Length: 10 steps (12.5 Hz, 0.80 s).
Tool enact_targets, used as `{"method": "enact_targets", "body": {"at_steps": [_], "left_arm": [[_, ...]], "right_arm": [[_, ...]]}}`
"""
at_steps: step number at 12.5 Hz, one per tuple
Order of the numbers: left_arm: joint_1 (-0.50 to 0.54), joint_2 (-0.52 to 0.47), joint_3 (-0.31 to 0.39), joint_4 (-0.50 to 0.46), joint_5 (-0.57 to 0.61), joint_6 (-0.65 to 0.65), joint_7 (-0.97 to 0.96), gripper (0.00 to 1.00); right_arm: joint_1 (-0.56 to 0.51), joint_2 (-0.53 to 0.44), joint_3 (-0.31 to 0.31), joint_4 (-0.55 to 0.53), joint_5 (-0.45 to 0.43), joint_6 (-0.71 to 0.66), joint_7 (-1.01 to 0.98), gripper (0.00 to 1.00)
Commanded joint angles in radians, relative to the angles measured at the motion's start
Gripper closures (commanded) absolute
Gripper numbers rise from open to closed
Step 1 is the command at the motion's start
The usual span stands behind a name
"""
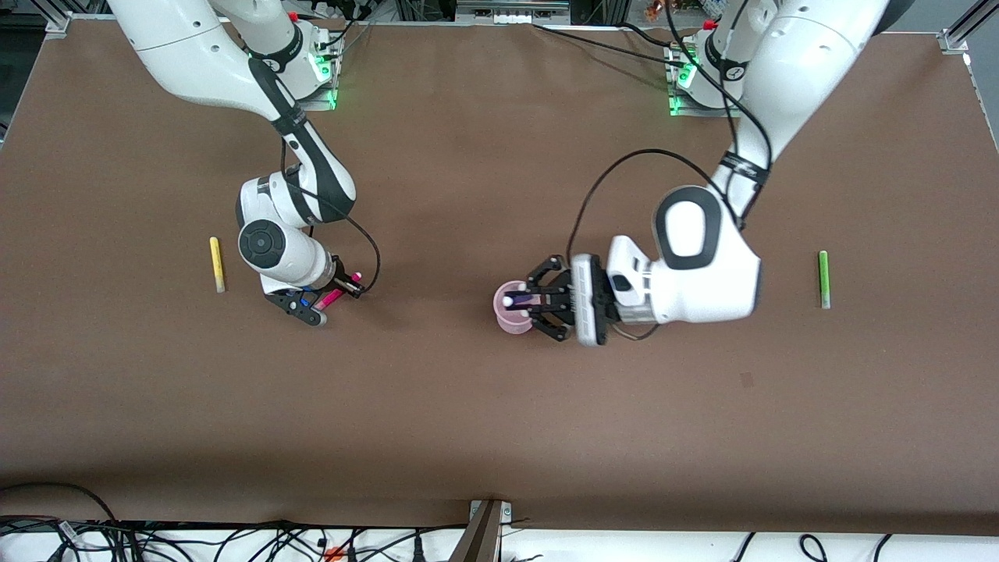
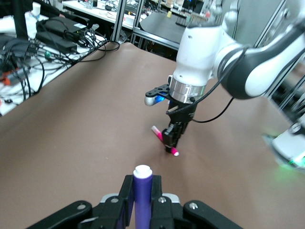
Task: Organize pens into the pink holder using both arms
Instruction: 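Carry the purple marker over the cup while the right gripper lifts the pink marker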
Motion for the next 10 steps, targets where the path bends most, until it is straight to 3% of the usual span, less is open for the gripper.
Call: {"method": "enact_targets", "body": {"at_steps": [1, 3, 6, 8, 9, 10], "left_arm": [[-0.021, 0.022, 0.008, -0.015, -0.014, 0.04, 0.159, 1.0], [-0.036, 0.016, 0.008, -0.055, 0.079, 0.096, 0.171, 1.0], [-0.065, 0.016, 0.01, -0.09, 0.137, 0.176, 0.164, 1.0], [-0.081, 0.016, 0.008, -0.104, 0.136, 0.178, 0.141, 1.0], [-0.079, 0.014, 0.005, -0.106, 0.138, 0.176, 0.13, 0.91], [-0.079, 0.01, 0.005, -0.112, 0.138, 0.173, 0.139, 0.01]], "right_arm": [[-0.008, -0.037, 0.004, -0.042, 0.028, -0.003, -0.023, 0.89], [-0.012, -0.04, 0.002, -0.024, 0.034, -0.041, -0.042, 0.93], [-0.052, -0.045, -0.002, 0.166, 0.225, -0.367, -0.15, 0.93], [-0.11, -0.034, -0.001, 0.267, 0.305, -0.55, -0.169, 0.93], [-0.115, -0.034, -0.001, 0.297, 0.365, -0.608, -0.171, 0.93], [-0.129, -0.033, -0.003, 0.329, 0.427, -0.664, -0.169, 0.93]]}}
